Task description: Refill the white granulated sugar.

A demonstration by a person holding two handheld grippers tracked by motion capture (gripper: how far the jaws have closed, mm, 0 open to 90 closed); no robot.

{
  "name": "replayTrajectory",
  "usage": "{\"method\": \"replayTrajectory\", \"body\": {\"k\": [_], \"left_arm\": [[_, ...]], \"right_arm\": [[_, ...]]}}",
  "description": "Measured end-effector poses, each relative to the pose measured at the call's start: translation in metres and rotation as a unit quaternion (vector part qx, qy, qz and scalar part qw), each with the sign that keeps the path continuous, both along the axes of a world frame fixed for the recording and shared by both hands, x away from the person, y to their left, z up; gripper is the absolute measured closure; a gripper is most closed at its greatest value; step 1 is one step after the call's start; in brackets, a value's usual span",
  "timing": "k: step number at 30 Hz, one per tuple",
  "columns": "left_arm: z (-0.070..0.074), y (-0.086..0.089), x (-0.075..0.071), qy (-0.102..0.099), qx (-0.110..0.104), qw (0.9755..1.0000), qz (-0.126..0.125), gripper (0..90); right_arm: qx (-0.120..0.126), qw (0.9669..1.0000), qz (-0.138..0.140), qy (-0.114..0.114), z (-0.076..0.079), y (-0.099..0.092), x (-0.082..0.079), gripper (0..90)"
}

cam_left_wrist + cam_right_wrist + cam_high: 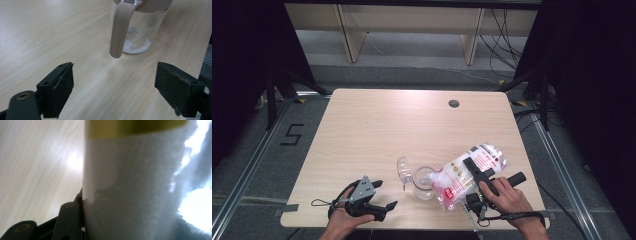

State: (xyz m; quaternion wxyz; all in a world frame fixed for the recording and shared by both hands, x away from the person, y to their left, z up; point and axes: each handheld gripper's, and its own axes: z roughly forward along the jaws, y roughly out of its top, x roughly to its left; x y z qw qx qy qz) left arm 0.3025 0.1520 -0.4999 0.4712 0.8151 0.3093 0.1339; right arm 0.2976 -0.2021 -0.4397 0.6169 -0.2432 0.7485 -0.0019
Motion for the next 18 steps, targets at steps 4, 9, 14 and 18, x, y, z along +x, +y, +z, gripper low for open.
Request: {"method": "replayTrajectory", "body": {"k": [4,9,14,18], "left_arm": [[-0.0005,-0.0022,-0.0003,-0.002,-0.002,1.0,0.0,15.2],[-0.0001,-0.0016,-0.0003,0.0,-0.004,1.0,0.002,15.2],[0.0001,-0.0025,-0.0003,0.0,-0.005,1.0,0.0,15.2],[0.0004,-0.0026,-0.0005,-0.003,-0.002,1.0,0.002,15.2]], "right_arm": [[-0.011,0.9999,0.01,-0.002,0.0013,0.0004,0.0014,53.0],[-0.004,1.0,0.002,-0.002,0.0,-0.0008,0.001,53.2],[-0.01,0.9999,0.0,-0.006,0.002,-0.0006,0.0003,53.3],[-0.007,0.9999,0.002,-0.008,0.0028,-0.0006,-0.0002,53.4]]}}
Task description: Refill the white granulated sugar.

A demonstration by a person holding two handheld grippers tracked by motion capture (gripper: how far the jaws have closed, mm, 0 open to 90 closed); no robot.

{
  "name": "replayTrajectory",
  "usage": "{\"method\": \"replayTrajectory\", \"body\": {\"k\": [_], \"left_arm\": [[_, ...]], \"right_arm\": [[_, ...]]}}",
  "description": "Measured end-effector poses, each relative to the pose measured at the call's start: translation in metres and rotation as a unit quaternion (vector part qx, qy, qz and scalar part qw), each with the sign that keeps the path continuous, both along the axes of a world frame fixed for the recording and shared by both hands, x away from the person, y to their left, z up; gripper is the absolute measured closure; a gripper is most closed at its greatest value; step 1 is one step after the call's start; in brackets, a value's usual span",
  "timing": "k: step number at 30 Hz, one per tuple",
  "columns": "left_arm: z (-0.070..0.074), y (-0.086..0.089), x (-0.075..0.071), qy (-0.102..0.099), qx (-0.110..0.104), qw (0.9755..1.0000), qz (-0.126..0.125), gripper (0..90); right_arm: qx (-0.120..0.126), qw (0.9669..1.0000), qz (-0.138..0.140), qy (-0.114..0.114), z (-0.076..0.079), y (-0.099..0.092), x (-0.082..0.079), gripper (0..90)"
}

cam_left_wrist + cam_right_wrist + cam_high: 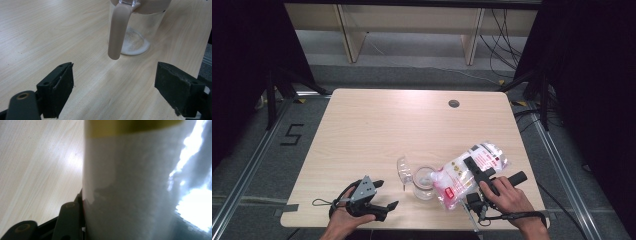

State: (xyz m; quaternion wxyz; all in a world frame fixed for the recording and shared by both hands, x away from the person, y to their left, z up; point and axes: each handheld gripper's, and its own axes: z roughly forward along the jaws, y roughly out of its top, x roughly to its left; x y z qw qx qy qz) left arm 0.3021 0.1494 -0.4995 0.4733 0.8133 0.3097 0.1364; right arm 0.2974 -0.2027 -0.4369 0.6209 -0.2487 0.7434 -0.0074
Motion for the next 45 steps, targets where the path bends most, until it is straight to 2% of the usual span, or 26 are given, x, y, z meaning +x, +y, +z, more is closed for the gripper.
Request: {"method": "replayTrajectory", "body": {"k": [1,3,6,9,10,13,14,18,19,20,21,24,26,27,30,32,33,34,35,36,37,41,43,45], "left_arm": [[0.0,0.0002,-0.0003,0.002,-0.001,1.0,0.002,15.2],[-0.0002,0.0005,0.0005,0.003,-0.003,1.0,-0.001,15.2],[-0.0002,0.0001,0.0004,0.002,-0.001,1.0,0.0,15.2],[-0.0003,0.0003,0.0014,-0.009,0.001,0.9999,-0.005,15.2],[-0.0001,0.0005,0.0013,0.004,-0.004,1.0,-0.005,15.2],[0.0005,0.0011,0.0021,-0.007,0.001,0.9999,-0.007,15.2],[0.0008,0.0007,0.0011,0.003,-0.001,1.0,-0.004,15.2],[-0.0001,-0.0004,0.0008,0.0,-0.005,1.0,-0.003,15.2],[-0.0004,-0.0005,0.0011,0.0,-0.006,1.0,-0.003,15.2],[0.0003,0.0002,0.0012,-0.005,-0.001,1.0,-0.004,15.2],[0.0007,0.0005,0.0011,0.004,-0.003,1.0,-0.005,15.2],[0.0006,0.0003,0.001,0.003,-0.004,1.0,-0.005,15.2],[0.0012,0.0012,0.0023,-0.009,0.005,0.9998,-0.014,15.2],[0.0006,-0.0003,0.0006,0.001,-0.001,1.0,-0.001,15.2],[0.0012,0.0001,0.0023,-0.01,0.009,0.9999,-0.01,15.2],[0.0009,-0.0008,0.0002,-0.001,0.001,1.0,-0.004,15.2],[0.0003,-0.001,0.0007,-0.007,-0.005,0.9999,-0.006,15.2],[0.0017,0.002,0.0023,-0.011,0.017,0.9997,-0.015,15.2],[0.0006,0.0008,0.0021,-0.014,0.011,0.9998,-0.008,15.2],[0.0007,0.0,0.0003,0.001,-0.001,1.0,-0.003,15.2],[0.0006,-0.0003,0.0007,-0.002,-0.003,1.0,-0.004,15.2],[0.0013,0.0005,0.0009,-0.011,0.008,0.9999,-0.011,15.2],[-0.0001,-0.0011,-0.0007,0.002,-0.005,1.0,-0.005,15.2],[0.0014,0.0,-0.0005,-0.007,0.005,0.9999,-0.012,15.2]], "right_arm": [[-0.008,0.9999,0.011,-0.003,0.0016,0.0012,0.0012,53.4],[0.006,1.0,0.002,0.003,0.0005,-0.0003,0.0002,53.5],[0.004,1.0,-0.002,0.006,0.0008,-0.0003,-0.0002,53.5],[0.01,0.9999,0.001,0.005,-0.0003,-0.0014,0.0003,53.6],[0.008,1.0,0.001,0.004,-0.0004,-0.0015,0.0003,53.6],[0.001,1.0,-0.002,0.005,0.0003,-0.0009,-0.0003,53.6],[0.001,1.0,-0.001,0.005,0.0006,-0.0008,-0.0004,53.6],[0.003,1.0,-0.001,0.003,-0.0012,-0.0007,-0.0004,53.7],[-0.012,0.9998,0.015,-0.005,0.0015,0.0014,0.0008,53.7],[-0.013,0.9998,0.016,-0.005,0.0017,0.0014,0.0009,53.7],[-0.012,0.9998,0.015,-0.006,0.0016,0.0012,0.0007,53.7],[-0.002,1.0,0.001,-0.001,0.0004,-0.0008,-0.0006,53.8],[-0.004,1.0,0.0,-0.003,0.0016,-0.0009,-0.0005,53.9],[-0.005,1.0,-0.001,-0.004,0.0019,-0.0011,-0.0006,53.8],[-0.01,0.9999,-0.002,-0.005,0.0029,-0.0007,-0.0014,53.9],[-0.012,0.9999,-0.002,-0.004,0.0028,-0.0002,-0.0013,54.0],[-0.009,0.9999,-0.005,-0.002,0.0018,-0.0004,-0.0011,54.0],[-0.01,0.9999,-0.004,-0.001,0.002,-0.0002,-0.0008,54.0],[-0.008,1.0,-0.004,0.0,0.0019,-0.0004,-0.0009,54.0],[-0.011,0.9999,-0.001,-0.003,0.0027,0.0,-0.001,54.0],[-0.009,1.0,-0.002,-0.002,0.0029,-0.0001,-0.0011,54.0],[-0.009,1.0,-0.001,-0.002,0.003,-0.0003,-0.001,54.2],[-0.011,0.9999,-0.001,0.001,0.003,-0.0004,-0.0009,54.2],[-0.01,0.9999,-0.002,0.0,0.0019,-0.0003,-0.0011,54.3]]}}
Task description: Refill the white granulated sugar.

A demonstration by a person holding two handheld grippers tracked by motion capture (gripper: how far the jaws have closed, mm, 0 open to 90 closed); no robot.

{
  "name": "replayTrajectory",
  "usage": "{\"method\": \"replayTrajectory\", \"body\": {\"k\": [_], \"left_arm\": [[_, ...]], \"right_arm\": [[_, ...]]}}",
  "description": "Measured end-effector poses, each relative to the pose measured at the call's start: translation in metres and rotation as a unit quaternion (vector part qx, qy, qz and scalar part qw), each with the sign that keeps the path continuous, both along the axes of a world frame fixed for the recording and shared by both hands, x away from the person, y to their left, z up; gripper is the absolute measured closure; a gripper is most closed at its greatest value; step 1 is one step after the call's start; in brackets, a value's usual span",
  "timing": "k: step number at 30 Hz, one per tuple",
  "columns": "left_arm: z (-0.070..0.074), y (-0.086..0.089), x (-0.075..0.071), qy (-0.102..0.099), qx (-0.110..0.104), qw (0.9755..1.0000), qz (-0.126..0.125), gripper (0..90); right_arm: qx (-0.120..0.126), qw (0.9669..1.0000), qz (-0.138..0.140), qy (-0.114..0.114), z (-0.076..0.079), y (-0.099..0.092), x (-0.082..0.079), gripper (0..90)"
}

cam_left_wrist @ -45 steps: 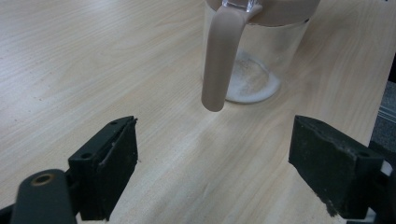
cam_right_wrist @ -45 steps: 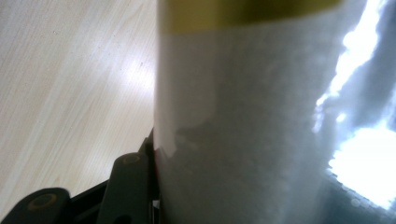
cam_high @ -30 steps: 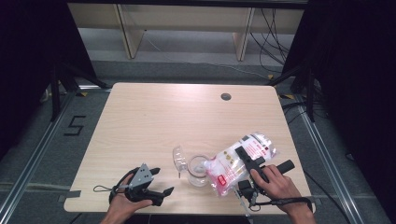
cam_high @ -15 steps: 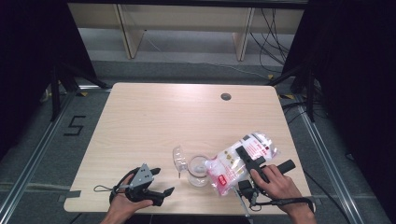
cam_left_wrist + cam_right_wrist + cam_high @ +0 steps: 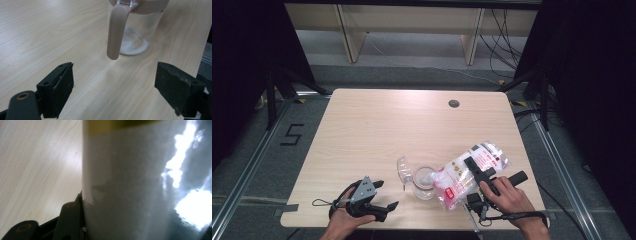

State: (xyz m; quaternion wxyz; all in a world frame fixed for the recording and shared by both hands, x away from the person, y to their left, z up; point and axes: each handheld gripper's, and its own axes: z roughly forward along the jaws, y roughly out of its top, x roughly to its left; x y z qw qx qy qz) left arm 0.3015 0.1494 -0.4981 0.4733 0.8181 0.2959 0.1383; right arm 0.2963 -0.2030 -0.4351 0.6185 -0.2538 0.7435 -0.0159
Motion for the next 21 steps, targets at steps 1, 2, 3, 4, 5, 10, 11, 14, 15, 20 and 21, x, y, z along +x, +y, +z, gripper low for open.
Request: {"method": "replayTrajectory", "body": {"k": [1,2,3,4,5,10,11,14,15,20,21], "left_arm": [[0.0009,0.0002,-0.0003,-0.003,0.004,1.0,0.0,15.2],[0.0005,-0.0005,-0.0011,0.003,-0.001,1.0,0.006,15.2],[0.0006,0.0006,0.0004,-0.007,0.005,1.0,-0.003,15.2],[0.0,0.0006,0.0008,-0.004,0.003,1.0,-0.004,15.2],[-0.0004,0.0004,0.0009,-0.004,0.003,1.0,-0.003,15.2],[0.0002,0.0006,-0.0002,-0.006,0.005,1.0,-0.002,15.2],[0.0001,0.0012,-0.0002,-0.006,0.006,1.0,-0.001,15.3],[-0.0004,0.0004,-0.0012,0.003,-0.007,0.9999,0.01,15.2],[0.0004,0.0018,0.0002,-0.006,0.003,1.0,0.002,15.2],[0.0001,0.0003,-0.0014,0.002,0.0,1.0,0.007,15.2],[-0.0001,0.0004,-0.0009,0.004,-0.002,1.0,0.005,15.2]], "right_arm": [[-0.001,1.0,0.002,0.0,0.0002,0.0002,0.0001,54.3],[0.0,1.0,0.003,0.001,0.0002,0.0003,0.0,54.3],[-0.005,1.0,0.007,-0.001,0.0009,0.001,0.0003,54.4],[-0.01,0.9999,0.011,-0.002,0.0015,0.0016,0.0005,54.4],[-0.007,0.9999,0.008,-0.002,0.0011,0.0013,-0.0002,54.4],[-0.013,0.9999,0.009,0.0,0.0028,0.002,-0.0007,54.6],[-0.004,1.0,0.0,0.001,0.0018,0.0008,-0.0019,54.6],[-0.002,1.0,0.001,-0.003,0.0023,0.0006,-0.0019,54.7],[-0.003,1.0,0.001,-0.004,0.0027,0.0007,-0.0021,54.7],[-0.01,0.9998,0.014,-0.008,0.0058,0.0018,-0.0021,55.0],[-0.01,0.9998,0.014,-0.008,0.0059,0.0018,-0.0023,55.0]]}}
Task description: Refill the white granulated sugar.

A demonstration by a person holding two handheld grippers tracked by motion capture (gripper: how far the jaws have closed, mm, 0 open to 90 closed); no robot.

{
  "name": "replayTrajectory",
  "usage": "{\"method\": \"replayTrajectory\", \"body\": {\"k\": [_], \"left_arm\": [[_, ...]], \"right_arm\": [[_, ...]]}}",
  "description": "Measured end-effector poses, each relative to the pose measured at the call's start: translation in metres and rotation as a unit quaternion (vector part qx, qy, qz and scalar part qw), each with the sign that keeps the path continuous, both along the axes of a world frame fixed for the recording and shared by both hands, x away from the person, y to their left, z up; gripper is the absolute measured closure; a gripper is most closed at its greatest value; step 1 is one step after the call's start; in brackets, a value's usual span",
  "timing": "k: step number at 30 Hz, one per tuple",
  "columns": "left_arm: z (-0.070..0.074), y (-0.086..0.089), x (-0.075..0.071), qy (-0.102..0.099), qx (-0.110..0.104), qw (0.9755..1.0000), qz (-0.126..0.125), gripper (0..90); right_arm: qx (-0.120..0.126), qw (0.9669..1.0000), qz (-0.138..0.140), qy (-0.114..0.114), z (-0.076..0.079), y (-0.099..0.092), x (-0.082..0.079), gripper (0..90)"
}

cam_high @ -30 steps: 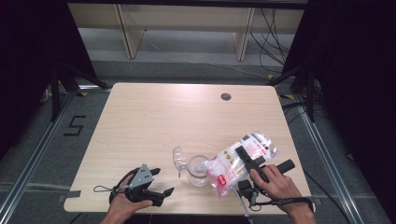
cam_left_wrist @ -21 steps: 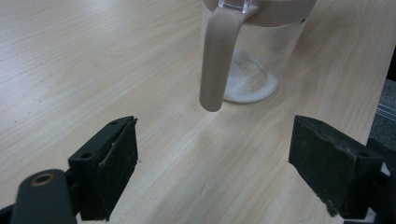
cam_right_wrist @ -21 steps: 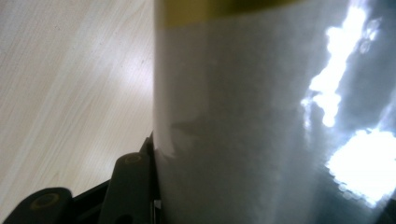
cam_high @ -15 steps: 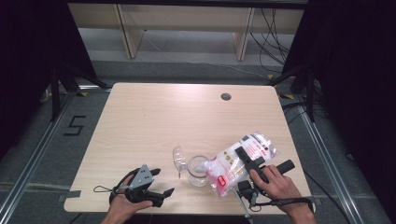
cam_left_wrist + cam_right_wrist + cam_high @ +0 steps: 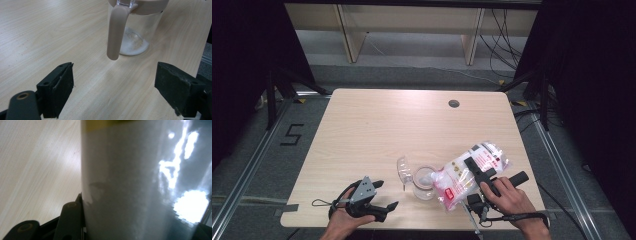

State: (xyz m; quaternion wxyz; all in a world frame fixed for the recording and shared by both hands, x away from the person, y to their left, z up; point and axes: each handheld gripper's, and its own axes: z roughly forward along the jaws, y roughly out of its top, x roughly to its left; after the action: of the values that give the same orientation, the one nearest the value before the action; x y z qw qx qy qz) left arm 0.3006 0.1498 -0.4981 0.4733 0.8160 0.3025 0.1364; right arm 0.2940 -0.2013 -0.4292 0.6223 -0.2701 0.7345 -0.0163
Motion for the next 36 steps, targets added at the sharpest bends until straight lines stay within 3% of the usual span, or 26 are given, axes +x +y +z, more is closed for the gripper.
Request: {"method": "replayTrajectory", "body": {"k": [3,36], "left_arm": [[-0.0005,0.0002,0.0003,0.002,0.0,1.0,0.002,15.2],[0.0001,-0.0002,-0.0005,0.002,-0.007,1.0,0.003,15.2]], "right_arm": [[0.009,0.9998,-0.014,0.007,-0.0018,-0.0008,-0.0016,55.2],[0.008,1.0,-0.002,-0.004,0.0023,-0.0011,-0.0033,56.5]]}}
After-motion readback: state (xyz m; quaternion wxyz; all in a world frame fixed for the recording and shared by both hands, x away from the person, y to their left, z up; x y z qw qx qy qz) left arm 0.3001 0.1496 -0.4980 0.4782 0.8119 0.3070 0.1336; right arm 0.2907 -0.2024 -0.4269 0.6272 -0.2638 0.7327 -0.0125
